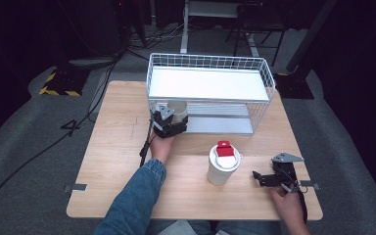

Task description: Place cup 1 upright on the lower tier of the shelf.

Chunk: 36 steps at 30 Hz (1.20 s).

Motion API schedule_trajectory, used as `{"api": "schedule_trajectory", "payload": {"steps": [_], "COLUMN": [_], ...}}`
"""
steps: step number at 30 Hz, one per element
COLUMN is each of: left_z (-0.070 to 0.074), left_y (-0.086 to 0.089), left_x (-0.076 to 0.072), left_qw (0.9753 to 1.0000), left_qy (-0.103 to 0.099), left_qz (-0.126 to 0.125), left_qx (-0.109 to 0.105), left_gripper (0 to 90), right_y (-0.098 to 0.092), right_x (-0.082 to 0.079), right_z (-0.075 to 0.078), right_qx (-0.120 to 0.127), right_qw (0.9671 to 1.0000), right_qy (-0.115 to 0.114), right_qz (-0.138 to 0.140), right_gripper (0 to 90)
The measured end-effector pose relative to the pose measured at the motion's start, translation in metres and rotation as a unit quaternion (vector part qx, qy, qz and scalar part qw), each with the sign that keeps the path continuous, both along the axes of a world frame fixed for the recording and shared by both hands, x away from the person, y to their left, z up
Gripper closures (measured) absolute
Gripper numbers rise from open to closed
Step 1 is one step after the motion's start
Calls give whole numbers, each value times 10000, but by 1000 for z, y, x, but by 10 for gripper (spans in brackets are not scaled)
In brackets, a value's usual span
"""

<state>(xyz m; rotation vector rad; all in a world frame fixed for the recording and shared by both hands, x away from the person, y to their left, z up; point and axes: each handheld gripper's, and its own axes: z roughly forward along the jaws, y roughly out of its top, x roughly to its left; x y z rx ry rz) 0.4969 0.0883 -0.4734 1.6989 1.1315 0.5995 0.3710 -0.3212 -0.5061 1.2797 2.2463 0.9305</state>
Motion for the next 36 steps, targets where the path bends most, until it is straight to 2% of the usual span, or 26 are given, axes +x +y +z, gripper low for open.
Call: {"api": "schedule_trajectory", "payload": {"steps": [2,10,20,25,27,34,36], "left_z": [0,-6,-6,-9,-9,-4,-1], "left_y": [-2,-8,-12,-11,-11,-12,-11], "left_x": [2,8,13,15,15,10,7], "left_qw": [10000,9996,9992,9987,9988,9991,9991], "left_qy": [3,223,324,485,447,382,349], "left_qz": [-18,-26,-107,-132,-53,-119,-132], "left_qx": [2,171,203,110,174,147,196], "left_gripper": [224,224,214,154,134,60,54], "right_y": [0,0,0,0,0,0,0], "right_x": [0,0,0,0,0,0,0], "right_z": [0,0,0,0,0,0,0], "right_qx": [0,-1,-1,-2,-2,-1,-2], "right_qw": [10000,10000,10000,10000,10000,10000,10000], "right_qy": [-1,-1,-2,-2,-2,-2,-1], "right_qz": [0,0,0,1,0,1,0], "right_gripper": [6,6,6,6,6,6,6]}}
